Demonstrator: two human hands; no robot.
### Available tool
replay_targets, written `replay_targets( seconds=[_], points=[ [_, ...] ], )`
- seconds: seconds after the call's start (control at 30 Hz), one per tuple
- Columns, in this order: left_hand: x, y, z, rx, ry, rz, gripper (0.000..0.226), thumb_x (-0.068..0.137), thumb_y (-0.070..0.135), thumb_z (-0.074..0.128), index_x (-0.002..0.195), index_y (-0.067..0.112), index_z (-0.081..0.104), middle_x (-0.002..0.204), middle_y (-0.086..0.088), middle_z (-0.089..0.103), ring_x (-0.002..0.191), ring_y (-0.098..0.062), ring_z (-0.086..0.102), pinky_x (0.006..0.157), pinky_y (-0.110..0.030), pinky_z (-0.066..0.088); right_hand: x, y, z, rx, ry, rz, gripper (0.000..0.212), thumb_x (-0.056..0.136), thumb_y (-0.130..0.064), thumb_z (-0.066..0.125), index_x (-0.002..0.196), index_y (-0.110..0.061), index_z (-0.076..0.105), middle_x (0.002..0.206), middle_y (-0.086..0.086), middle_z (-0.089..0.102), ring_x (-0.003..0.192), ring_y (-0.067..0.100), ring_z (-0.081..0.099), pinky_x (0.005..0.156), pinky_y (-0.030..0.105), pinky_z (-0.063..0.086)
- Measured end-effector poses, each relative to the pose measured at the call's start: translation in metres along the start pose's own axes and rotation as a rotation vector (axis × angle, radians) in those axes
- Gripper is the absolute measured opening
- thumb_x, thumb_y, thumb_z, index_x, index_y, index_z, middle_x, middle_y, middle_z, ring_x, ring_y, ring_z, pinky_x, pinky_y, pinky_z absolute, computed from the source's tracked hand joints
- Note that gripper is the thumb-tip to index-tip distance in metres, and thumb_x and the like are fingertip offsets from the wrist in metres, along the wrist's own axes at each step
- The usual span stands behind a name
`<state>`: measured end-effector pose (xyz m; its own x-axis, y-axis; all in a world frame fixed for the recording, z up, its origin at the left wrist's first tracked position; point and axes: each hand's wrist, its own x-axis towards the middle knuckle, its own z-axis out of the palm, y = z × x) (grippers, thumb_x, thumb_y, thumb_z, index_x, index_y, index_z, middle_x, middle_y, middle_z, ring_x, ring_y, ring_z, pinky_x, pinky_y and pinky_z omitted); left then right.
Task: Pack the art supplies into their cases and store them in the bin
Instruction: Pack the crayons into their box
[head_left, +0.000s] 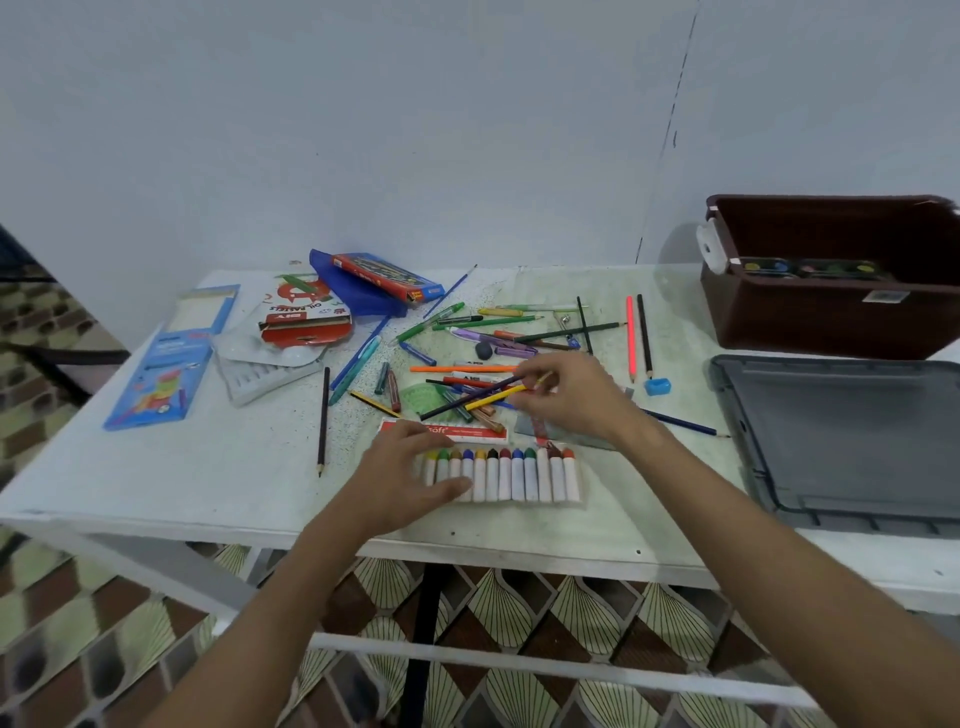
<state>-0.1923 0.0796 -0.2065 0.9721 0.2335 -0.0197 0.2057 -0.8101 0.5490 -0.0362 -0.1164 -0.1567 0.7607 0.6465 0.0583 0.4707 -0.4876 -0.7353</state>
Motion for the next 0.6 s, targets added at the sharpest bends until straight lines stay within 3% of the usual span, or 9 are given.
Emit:
replay_targets(
  seconds=[0.1, 0.23, 0.3, 0.4, 0.5, 0.6],
  points=[
    [-0.006, -0.013, -0.004, -0.026, -0.003, -0.021, 0.077, 0.058, 0.077, 0.062, 0.122, 0.035, 0.06, 0.127, 0.012, 0.045, 0.121, -0.008, 0.039, 0.106, -0.035, 0.036, 0.043, -0.008, 0.002, 0.017, -0.025, -0.063, 0.039, 0.077, -0.033, 0.079, 0.111, -0.017, 0.069, 0.101, -0.005, 0.067, 0.09, 0.011, 0.062, 0.076, 0.023, 0.052],
    [-0.01, -0.027, -0.01, -0.071, 0.034, -0.031, 0.059, 0.066, 0.065, 0.073, 0.118, 0.038, 0.062, 0.122, 0.019, 0.047, 0.118, -0.004, 0.04, 0.102, -0.032, 0.036, 0.098, -0.011, 0.011, -0.027, -0.07, -0.09, 0.051, 0.074, -0.033, 0.081, 0.119, -0.012, 0.066, 0.114, 0.002, 0.065, 0.094, 0.01, 0.059, 0.07, 0.012, 0.042],
    [-0.01, -0.034, -0.012, -0.093, 0.063, -0.051, 0.053, 0.07, 0.059, 0.074, 0.118, 0.038, 0.062, 0.121, 0.02, 0.047, 0.119, -0.003, 0.041, 0.101, -0.028, 0.035, 0.123, -0.01, 0.017, -0.035, -0.078, -0.101, 0.051, 0.075, -0.032, 0.08, 0.119, -0.011, 0.065, 0.119, 0.004, 0.064, 0.096, 0.009, 0.056, 0.074, 0.014, 0.042],
    [-0.007, -0.047, -0.017, -0.062, 0.154, -0.112, 0.056, 0.072, 0.064, 0.068, 0.118, 0.033, 0.063, 0.12, 0.015, 0.05, 0.116, -0.004, 0.044, 0.101, -0.029, 0.038, 0.154, -0.01, 0.03, -0.058, -0.093, -0.114, 0.052, 0.074, -0.033, 0.08, 0.12, -0.014, 0.065, 0.123, 0.004, 0.061, 0.102, 0.01, 0.055, 0.081, 0.018, 0.039],
    [-0.002, -0.058, -0.017, 0.039, 0.213, -0.122, 0.066, 0.071, 0.071, 0.054, 0.119, 0.026, 0.065, 0.12, 0.008, 0.054, 0.114, -0.009, 0.046, 0.1, -0.035, 0.04, 0.181, -0.013, 0.045, -0.101, -0.107, -0.145, 0.055, 0.075, -0.032, 0.08, 0.124, -0.016, 0.062, 0.132, 0.004, 0.056, 0.12, 0.017, 0.051, 0.093, 0.021, 0.035],
    [-0.003, -0.062, -0.009, 0.071, 0.243, -0.064, 0.057, 0.081, 0.064, 0.053, 0.12, 0.024, 0.065, 0.123, 0.003, 0.054, 0.117, -0.014, 0.048, 0.099, -0.041, 0.041, 0.204, -0.016, 0.059, -0.085, -0.091, -0.162, 0.059, 0.075, -0.028, 0.079, 0.128, -0.014, 0.058, 0.135, 0.008, 0.051, 0.126, 0.021, 0.047, 0.099, 0.023, 0.033]
  ],
)
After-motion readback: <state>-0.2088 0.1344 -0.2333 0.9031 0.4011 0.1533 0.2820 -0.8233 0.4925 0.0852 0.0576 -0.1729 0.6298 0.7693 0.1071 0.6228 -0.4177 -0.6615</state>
